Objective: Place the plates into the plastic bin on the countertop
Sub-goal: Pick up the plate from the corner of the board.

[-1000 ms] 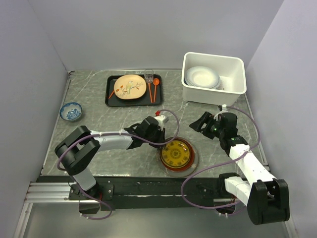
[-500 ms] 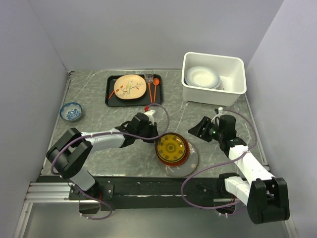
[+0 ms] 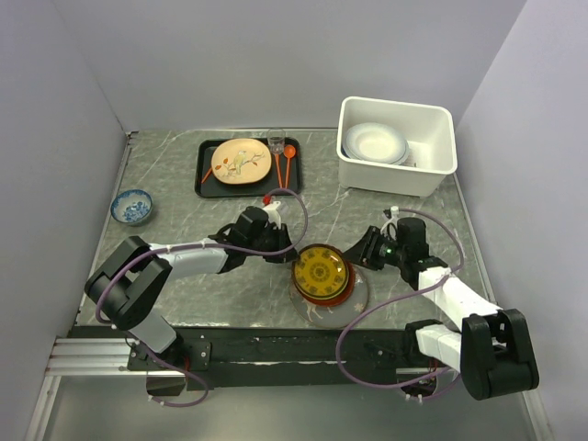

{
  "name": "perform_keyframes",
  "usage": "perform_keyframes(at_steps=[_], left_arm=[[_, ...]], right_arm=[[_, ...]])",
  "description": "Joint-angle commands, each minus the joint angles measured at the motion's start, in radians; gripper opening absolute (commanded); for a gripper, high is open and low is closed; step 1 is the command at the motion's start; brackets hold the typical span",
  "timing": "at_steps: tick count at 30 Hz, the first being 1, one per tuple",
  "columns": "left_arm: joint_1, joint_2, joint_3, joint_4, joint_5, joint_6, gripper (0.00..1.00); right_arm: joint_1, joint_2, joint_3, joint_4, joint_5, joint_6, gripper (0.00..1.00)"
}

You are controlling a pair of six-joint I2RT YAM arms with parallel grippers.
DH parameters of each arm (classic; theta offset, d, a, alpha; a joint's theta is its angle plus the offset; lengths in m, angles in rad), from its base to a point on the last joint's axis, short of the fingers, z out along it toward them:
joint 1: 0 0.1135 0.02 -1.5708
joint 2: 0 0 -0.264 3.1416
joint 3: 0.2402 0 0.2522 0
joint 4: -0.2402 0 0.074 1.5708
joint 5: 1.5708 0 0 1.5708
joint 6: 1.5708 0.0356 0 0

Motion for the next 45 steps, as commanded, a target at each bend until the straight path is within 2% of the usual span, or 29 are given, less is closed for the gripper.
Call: perform_keyframes(at_steps=[1,15,27,33,45], left_arm=[[0.011,-0.016,-0.005,0.098,0.064,-0.038,0.01],[0.032,-0.007,-0.025,0.145,0.104,-0.058,0.01],[0.038,-0.015,-0.039,0.165,0.127,-0.06,0.01],[0.049,-0.041,-0.064,0.196,0.132,-0.08,0.01],[0.05,-0.027,-0.059,0.245,0.187,-0.101,0.01]], right_arm=[[0.011,0.001,-0.015,0.029,-0.003,-0.008,0.32],[0.028,0.039,-0.019,0.043,0.011,-0.011,0.28],[0.04,0.03,-0.01,0.021,0.046,-0.014,0.4],[0.04,0.027,-0.012,0.02,0.045,-0.016,0.41],[0.048,0.021,-0.041,0.132,-0.052,0.032,0.4]])
